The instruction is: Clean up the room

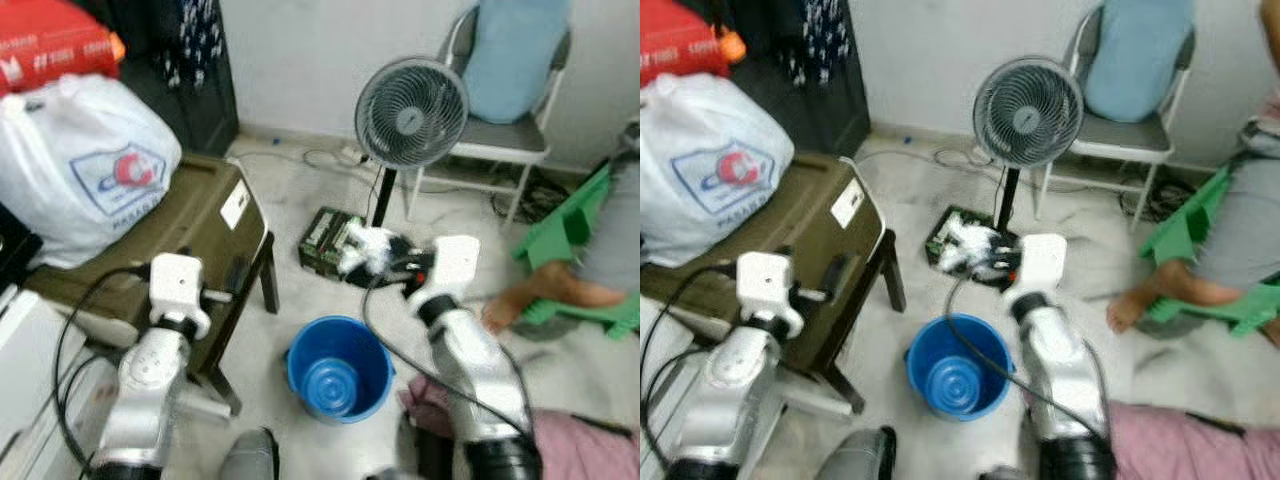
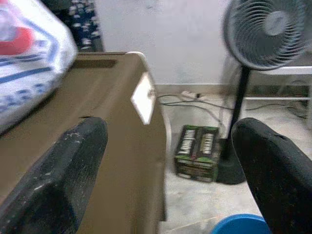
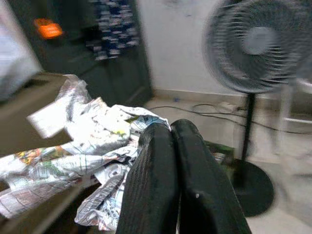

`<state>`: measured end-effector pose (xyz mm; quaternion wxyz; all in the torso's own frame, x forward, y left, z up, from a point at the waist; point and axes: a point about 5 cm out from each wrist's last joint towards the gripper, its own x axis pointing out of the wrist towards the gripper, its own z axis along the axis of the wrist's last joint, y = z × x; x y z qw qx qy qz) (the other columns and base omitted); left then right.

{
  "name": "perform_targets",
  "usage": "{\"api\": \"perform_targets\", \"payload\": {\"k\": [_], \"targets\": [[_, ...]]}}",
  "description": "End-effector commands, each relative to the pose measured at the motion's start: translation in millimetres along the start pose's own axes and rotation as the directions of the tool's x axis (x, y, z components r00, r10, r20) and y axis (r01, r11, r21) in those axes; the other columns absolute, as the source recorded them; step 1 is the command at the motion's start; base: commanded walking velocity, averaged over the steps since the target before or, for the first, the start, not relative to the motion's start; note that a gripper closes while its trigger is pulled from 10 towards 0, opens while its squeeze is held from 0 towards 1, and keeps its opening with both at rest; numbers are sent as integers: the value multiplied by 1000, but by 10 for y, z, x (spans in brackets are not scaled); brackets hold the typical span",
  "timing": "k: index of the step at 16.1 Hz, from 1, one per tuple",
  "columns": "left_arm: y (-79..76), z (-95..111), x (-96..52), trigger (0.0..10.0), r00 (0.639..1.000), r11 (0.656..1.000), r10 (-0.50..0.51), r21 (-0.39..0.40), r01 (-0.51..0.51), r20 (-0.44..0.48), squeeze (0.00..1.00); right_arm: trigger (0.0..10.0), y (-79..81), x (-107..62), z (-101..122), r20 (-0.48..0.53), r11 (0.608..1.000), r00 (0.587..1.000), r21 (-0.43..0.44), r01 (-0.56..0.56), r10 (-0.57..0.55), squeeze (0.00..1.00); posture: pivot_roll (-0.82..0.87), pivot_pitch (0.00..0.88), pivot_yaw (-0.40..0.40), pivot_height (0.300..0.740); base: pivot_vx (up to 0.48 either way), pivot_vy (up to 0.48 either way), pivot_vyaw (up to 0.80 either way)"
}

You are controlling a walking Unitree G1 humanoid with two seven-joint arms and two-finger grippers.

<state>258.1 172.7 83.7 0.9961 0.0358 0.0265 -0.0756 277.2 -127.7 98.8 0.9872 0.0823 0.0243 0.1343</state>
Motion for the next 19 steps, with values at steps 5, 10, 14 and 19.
{"api": "perform_targets", "payload": {"k": [5,10,14,19], "targets": [[-46,7,1,10000,999,999,-34,-9,34,9,0,10000,-88,6,23,2,999,999,-19,50,-50,0,0,45,-16,740,0,0,253],[-62,17,2,10000,999,999,-49,-15,49,16,0,10000,-103,15,11,-10,998,998,18,64,-64,0,0,42,-17,740,0,0,-160],[-72,20,5,10000,998,998,-58,-24,58,20,0,10000,-106,24,23,-5,998,998,14,65,-65,0,-1,46,-19,740,0,0,-600],[-77,28,-12,10000,997,997,-69,-34,70,28,0,10000,-110,3,4,-13,997,997,11,70,-70,0,-2,54,-17,740,109,0,0]]}}
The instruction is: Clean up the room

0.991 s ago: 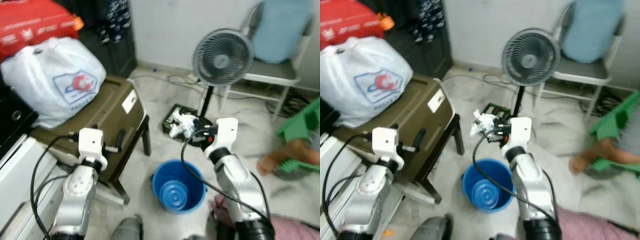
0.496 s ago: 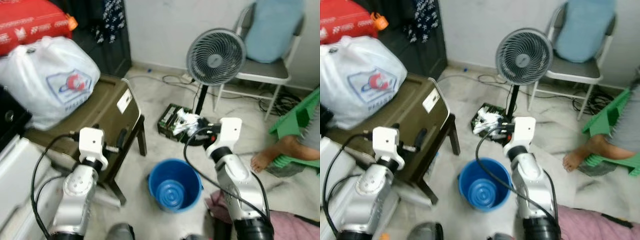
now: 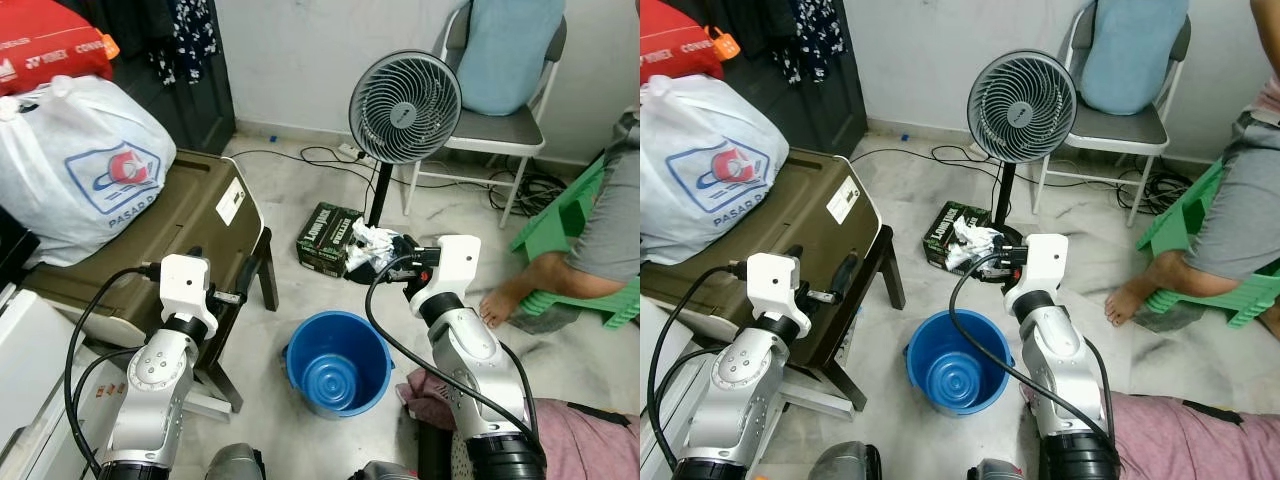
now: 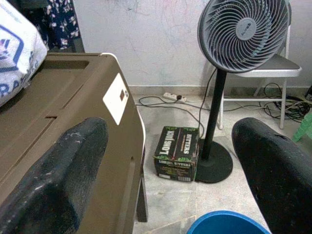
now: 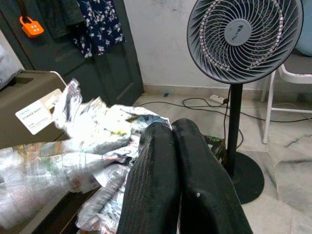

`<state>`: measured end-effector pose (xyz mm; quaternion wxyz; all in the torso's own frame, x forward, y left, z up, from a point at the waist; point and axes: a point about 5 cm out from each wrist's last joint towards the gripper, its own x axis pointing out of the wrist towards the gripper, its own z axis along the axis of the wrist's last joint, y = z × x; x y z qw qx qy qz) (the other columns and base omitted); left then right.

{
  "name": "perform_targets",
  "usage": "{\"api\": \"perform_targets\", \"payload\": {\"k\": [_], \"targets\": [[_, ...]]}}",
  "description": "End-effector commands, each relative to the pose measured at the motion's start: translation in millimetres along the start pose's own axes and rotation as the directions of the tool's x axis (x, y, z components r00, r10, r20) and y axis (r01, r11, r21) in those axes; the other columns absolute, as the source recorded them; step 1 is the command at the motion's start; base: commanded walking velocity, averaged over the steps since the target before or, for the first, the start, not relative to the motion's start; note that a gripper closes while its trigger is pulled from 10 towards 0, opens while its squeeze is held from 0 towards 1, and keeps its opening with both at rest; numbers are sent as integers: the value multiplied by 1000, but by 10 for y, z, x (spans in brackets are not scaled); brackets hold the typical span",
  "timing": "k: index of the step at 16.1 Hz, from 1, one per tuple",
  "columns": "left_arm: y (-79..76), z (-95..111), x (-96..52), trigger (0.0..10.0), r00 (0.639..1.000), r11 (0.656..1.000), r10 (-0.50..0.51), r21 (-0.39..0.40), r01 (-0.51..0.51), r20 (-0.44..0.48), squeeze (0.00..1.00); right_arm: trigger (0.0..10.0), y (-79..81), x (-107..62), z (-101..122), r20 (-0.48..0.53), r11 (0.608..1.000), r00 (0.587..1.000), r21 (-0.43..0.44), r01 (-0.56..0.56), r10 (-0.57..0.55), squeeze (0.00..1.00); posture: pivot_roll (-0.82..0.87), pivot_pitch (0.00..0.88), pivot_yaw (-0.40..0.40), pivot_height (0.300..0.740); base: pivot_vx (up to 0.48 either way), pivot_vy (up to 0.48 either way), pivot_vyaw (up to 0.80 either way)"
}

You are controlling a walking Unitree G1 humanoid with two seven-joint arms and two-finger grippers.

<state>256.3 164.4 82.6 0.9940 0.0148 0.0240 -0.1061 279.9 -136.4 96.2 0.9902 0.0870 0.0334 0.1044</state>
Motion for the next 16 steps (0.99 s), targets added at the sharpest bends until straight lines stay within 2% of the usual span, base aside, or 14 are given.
{"api": "perform_targets", "payload": {"k": [1,4,7,11,16], "targets": [[4,34,-8,10000,1000,1000,-12,6,11,15,0,10000,-13,-2,12,-3,1000,1000,0,10,-10,0,-2,55,-17,740,277,0,0],[0,33,-8,10000,1000,1000,-19,6,18,14,0,10000,-16,0,9,-7,1000,1000,1,13,-13,0,-3,56,-17,740,306,0,0],[0,32,-7,10000,1000,1000,-18,6,18,15,0,10000,-20,0,5,-10,1000,1000,5,17,-17,0,-3,56,-18,740,341,0,-677],[1,35,-4,10000,1000,1000,-20,8,19,15,0,10000,-17,5,5,-10,1000,1000,4,17,-17,0,-3,56,-17,740,319,0,0],[11,23,-3,10000,1000,1000,-2,11,2,5,0,10000,-6,10,-32,-23,1000,1000,0,18,-18,0,5,56,-19,740,0,0,0]]}}
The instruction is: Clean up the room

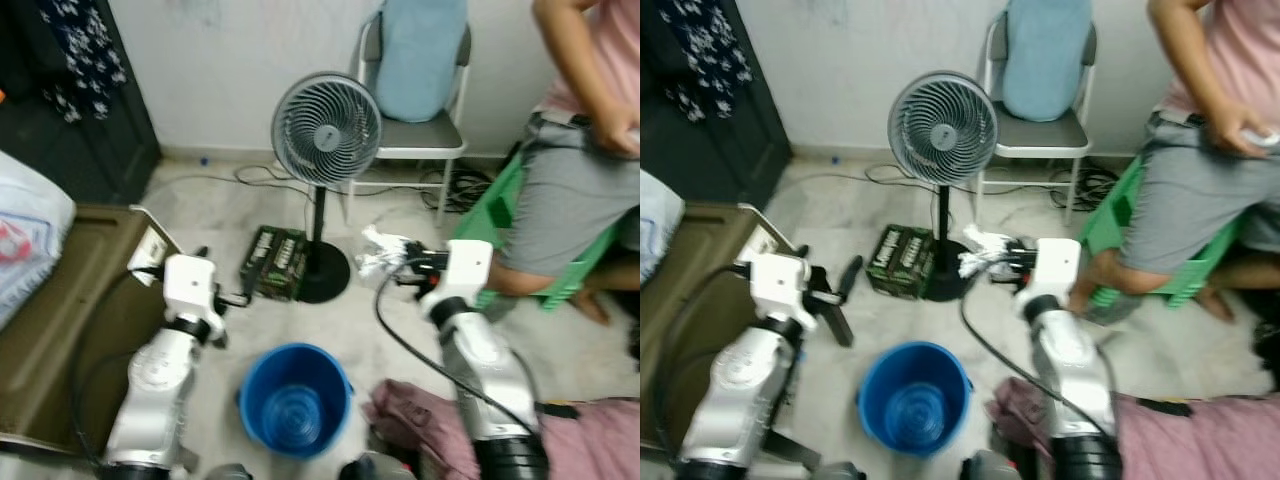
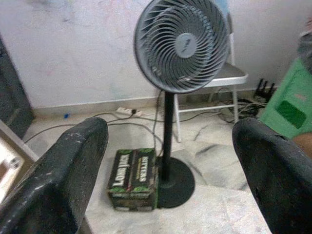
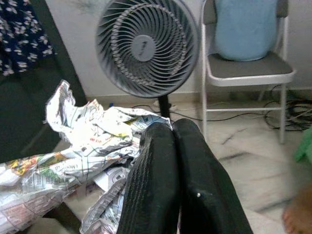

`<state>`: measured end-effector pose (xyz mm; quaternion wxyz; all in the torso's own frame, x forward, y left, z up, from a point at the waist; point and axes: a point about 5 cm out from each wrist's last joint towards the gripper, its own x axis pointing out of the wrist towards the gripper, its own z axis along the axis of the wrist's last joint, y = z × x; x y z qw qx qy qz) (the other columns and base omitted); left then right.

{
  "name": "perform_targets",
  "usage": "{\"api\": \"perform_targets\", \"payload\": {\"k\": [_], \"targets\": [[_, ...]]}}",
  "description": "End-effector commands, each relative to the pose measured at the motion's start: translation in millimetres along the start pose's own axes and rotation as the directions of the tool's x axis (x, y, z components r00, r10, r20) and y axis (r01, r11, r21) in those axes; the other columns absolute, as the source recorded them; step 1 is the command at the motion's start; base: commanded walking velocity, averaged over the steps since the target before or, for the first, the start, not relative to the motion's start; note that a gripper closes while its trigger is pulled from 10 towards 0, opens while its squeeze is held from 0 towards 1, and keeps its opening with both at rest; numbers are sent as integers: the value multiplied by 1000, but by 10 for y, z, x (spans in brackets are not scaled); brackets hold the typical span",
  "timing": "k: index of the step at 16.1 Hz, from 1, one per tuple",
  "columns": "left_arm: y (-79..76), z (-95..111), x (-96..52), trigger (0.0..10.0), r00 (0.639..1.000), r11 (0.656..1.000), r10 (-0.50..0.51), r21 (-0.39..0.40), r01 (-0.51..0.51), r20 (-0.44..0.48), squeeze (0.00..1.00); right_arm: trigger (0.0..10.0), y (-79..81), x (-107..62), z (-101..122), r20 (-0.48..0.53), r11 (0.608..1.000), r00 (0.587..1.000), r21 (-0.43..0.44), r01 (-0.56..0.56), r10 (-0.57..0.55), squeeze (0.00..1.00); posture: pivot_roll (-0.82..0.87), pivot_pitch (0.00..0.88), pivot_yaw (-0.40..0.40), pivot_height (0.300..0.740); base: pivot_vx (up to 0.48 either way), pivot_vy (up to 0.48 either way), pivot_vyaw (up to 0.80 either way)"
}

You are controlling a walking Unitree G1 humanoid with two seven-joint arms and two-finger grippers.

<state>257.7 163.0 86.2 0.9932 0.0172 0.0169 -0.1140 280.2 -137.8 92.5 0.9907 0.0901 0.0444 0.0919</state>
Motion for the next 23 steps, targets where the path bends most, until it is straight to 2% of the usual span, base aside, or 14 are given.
{"api": "perform_targets", "payload": {"k": [1,2,3,4,6,8,10,12,13,15,17,20,23], "targets": [[26,-17,-18,10000,1000,1000,14,4,-14,-10,0,10000,17,26,-24,-15,1000,1000,-11,-1,1,0,8,56,-19,740,0,0,0],[28,-23,-19,10000,1000,1000,-5,7,5,-16,0,10000,10,47,-51,-30,1000,1000,-21,10,-10,0,26,58,-27,740,0,0,0],[35,-16,-46,10000,995,993,-90,69,92,-30,0,10000,-30,111,-123,-78,997,996,-60,38,-42,0,47,63,-36,740,0,0,0],[36,-19,-67,10000,992,989,-124,79,127,-38,0,10000,-43,133,-145,-91,997,994,-64,46,-52,0,52,64,-38,740,0,0,0],[126,-78,-253,10000,966,963,-238,105,248,-106,0,10000,-125,242,-338,-205,987,968,-103,126,-145,0,96,80,-47,740,0,0,0],[183,-12,-346,10000,960,956,-255,116,269,-117,0,10000,-136,296,-478,-281,979,939,-86,183,-200,0,140,109,-33,740,0,0,0],[192,42,-410,10000,955,950,-271,126,286,-124,0,10000,-115,330,-528,-306,977,929,-93,189,-209,0,158,135,-23,740,0,0,0],[162,61,-563,10000,944,941,-294,128,314,-150,0,10000,-34,374,-567,-316,980,928,-87,178,-196,0,181,169,-4,740,0,0,0],[134,48,-743,10000,927,924,-322,150,351,-192,0,10000,81,414,-601,-326,985,930,-83,151,-170,0,226,219,18,740,0,0,0],[150,102,-948,10000,915,922,-324,135,362,-240,0,10000,271,478,-677,-346,991,929,-71,114,-131,0,264,242,34,740,0,0,0],[171,136,-1015,10000,913,923,-318,136,360,-256,0,10000,334,474,-711,-355,992,927,-62,109,-124,0,294,261,46,740,0,0,800],[249,210,-1054,10000,916,924,-301,156,349,-267,0,10000,386,472,-747,-372,993,921,-30,113,-116,0,311,279,57,740,0,0,0],[203,225,-1103,10000,901,915,-322,149,375,-290,0,10000,452,442,-847,-419,995,903,-8,96,-91,0,319,296,67,740,0,0,0]]}}
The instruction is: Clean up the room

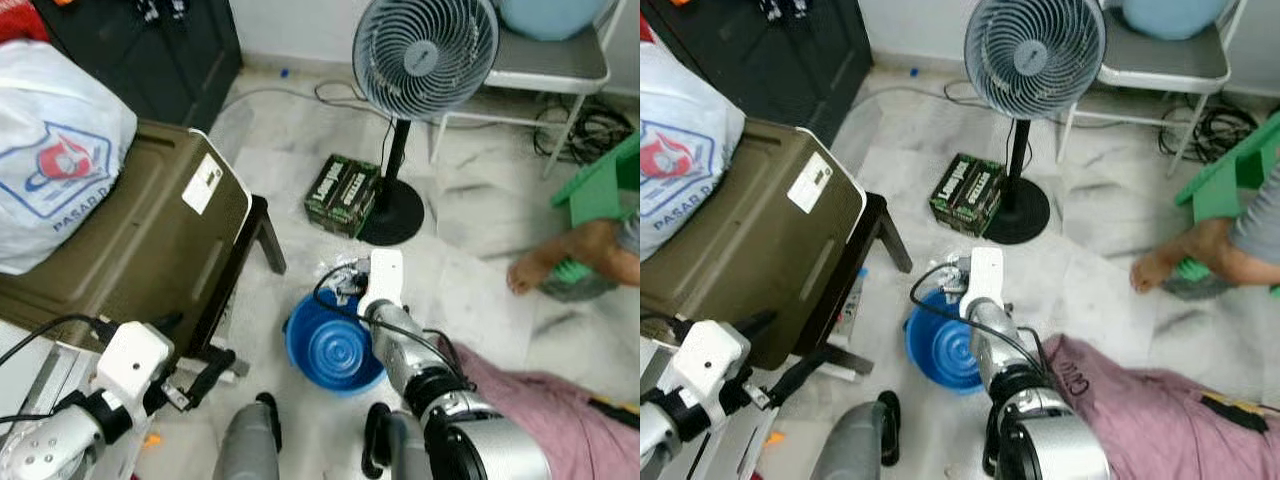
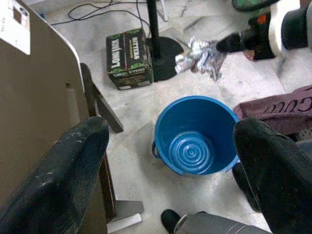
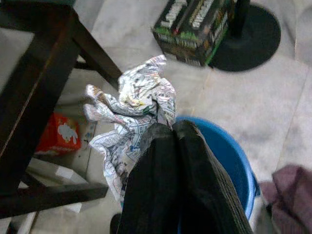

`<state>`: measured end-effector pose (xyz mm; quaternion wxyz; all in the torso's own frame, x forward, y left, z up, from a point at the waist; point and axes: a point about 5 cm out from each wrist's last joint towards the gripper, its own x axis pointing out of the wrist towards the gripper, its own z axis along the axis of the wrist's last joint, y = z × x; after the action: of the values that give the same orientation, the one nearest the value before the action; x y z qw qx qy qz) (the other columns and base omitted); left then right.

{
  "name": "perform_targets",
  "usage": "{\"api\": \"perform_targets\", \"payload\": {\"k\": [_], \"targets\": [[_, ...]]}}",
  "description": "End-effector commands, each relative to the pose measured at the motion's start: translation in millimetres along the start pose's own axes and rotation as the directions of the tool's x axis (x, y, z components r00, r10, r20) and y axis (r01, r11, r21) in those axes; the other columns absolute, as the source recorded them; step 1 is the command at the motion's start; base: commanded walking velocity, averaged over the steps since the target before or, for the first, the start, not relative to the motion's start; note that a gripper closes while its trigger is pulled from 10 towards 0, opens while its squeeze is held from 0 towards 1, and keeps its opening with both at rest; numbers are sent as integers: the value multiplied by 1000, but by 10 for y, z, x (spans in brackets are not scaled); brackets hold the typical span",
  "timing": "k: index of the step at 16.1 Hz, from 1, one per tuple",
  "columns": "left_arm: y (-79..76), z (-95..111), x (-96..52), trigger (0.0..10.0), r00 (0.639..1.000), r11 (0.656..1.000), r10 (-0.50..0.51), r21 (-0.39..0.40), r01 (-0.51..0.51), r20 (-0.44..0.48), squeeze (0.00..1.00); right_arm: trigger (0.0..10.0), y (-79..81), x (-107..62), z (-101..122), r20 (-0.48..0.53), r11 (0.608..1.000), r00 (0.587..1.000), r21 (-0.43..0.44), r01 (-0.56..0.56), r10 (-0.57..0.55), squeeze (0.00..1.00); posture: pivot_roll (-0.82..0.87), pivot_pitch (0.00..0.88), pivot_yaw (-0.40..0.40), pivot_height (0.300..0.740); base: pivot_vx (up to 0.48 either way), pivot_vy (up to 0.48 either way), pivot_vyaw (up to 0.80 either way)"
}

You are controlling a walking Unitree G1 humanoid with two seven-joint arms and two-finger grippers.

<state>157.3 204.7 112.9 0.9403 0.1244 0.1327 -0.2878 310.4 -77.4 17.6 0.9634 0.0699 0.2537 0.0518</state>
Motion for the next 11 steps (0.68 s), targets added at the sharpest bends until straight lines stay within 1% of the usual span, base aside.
{"api": "perform_targets", "payload": {"k": [1,2,4,5,6,7,11], "targets": [[-43,2,-41,10000,1000,1000,-17,-1,17,-25,0,10000,81,-12,-108,-42,1000,999,13,-21,22,0,324,301,70,740,0,0,0],[-59,-3,-52,10000,999,1000,-23,-1,23,-30,0,10000,89,-14,-117,-45,1000,999,5,-19,19,0,321,303,69,740,0,0,0],[-61,-4,-59,10000,999,1000,-22,-3,22,-34,0,10000,85,-10,-105,-37,1000,999,14,-17,18,0,319,302,66,740,0,0,0],[-64,2,-53,10000,999,1000,-22,-6,21,-35,0,10000,76,-4,-82,-26,999,999,33,-27,28,400,318,305,62,740,0,0,0],[-69,4,-48,10000,999,1000,-20,-7,20,-34,0,10000,63,1,-68,-23,999,999,37,-24,25,1000,316,305,60,740,0,0,0],[-81,6,-40,10000,999,1000,-16,-17,15,-32,0,10000,33,11,-28,-8,999,1000,41,-11,12,1000,313,305,59,740,0,0,0],[-114,8,-20,10000,999,999,-20,-26,19,-27,0,10000,2,30,71,30,998,1000,65,-7,5,1000,306,302,54,740,0,0,0]]}}
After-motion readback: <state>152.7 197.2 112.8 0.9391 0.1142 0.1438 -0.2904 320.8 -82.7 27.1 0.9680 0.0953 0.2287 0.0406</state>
